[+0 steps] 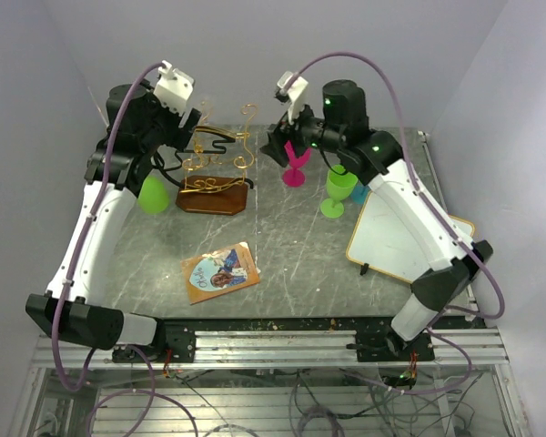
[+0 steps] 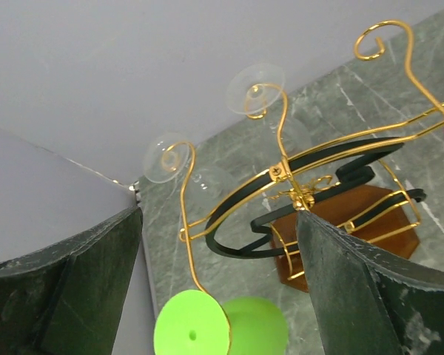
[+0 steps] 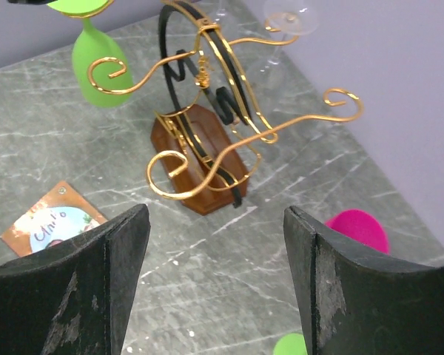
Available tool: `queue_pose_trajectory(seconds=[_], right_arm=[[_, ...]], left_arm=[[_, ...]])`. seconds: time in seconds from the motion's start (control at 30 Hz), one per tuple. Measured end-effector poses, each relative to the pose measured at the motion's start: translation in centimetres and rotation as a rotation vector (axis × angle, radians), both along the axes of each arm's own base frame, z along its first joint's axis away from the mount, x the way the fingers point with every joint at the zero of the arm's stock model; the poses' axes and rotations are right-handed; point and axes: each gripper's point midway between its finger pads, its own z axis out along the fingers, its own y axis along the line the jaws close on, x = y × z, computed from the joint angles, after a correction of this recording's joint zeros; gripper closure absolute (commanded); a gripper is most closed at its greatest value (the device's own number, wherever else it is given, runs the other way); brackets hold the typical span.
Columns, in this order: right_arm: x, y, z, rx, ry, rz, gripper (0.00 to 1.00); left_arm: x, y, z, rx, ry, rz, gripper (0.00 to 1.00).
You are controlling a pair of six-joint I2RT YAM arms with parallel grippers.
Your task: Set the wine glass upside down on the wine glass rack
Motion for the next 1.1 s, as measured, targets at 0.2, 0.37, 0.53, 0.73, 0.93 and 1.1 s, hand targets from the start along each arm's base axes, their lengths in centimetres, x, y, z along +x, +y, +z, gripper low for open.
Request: queue_pose_trajectory(seconds=[0.2,0.37,0.53,0.73,0.93,1.1], right_arm=[[1.9,-6.5,1.9,0.017,-0.053,-0.143,0.27],[5.9,-13.7,-1.2,-0.006,0.006,-0.336,0.3],[7.7,-16.3,-4.5,-0.043,0.073,-0.424,0.34],[9.9,-16.0,-6.9,-0.049,0.126,-0.463,0.43],[13.0,-15.5,-9.8,-0.05,0.192,-0.516,0.51],[15.6,-14.8,-11.6,-0.047,0.223,-0.538,0.53]], left_arm=[[-1.5,-0.7,0.1,-0.066,0.02,-0.026,0.04],[-2.3,-0.8,0.2,-0.094,0.035,-0.032,0.04],[-2.9,-0.8,-0.1,-0.099,0.049,-0.035,0.05],[-3.4,-0.7,-0.6,-0.093,0.061,-0.035,0.05],[-3.8,-0.5,-1.2,-0.07,0.07,-0.036,0.05],[-3.8,-0.4,-1.3,-0.06,0.073,-0.039,0.06]])
